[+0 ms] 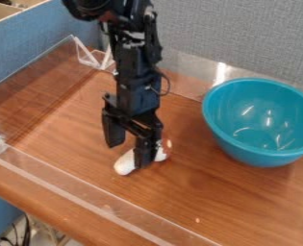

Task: Remove the mushroom from inside the blue bowl and put it on the table

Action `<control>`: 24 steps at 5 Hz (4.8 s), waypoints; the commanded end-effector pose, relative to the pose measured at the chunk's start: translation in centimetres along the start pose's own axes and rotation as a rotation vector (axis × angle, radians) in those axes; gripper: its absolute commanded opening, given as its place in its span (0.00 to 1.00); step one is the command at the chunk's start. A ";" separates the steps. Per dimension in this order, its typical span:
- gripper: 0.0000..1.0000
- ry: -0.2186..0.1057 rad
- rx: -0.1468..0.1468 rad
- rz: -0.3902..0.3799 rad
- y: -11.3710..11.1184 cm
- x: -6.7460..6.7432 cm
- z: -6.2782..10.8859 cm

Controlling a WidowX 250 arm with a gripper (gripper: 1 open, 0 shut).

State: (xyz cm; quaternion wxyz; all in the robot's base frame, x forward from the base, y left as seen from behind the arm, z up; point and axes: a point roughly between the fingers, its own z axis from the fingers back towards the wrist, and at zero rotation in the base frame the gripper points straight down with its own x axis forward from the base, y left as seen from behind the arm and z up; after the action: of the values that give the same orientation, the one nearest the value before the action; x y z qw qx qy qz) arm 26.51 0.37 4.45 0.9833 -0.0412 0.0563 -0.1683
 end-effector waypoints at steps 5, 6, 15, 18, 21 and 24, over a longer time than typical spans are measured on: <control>0.00 -0.033 0.024 0.014 0.6 0.4 -0.5; 1.00 -0.043 0.021 0.022 0.6 0.2 -0.2; 1.00 -0.078 0.036 0.068 1.2 0.2 -0.6; 1.00 -0.082 0.042 0.081 1.4 0.2 -0.9; 1.00 -0.085 0.050 0.093 1.6 0.1 -1.0; 0.00 -0.085 0.057 0.100 1.7 0.1 -1.2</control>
State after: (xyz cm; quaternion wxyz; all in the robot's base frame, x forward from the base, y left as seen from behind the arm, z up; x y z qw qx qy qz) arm 26.71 1.45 2.49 0.9920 -0.0214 0.0245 -0.1221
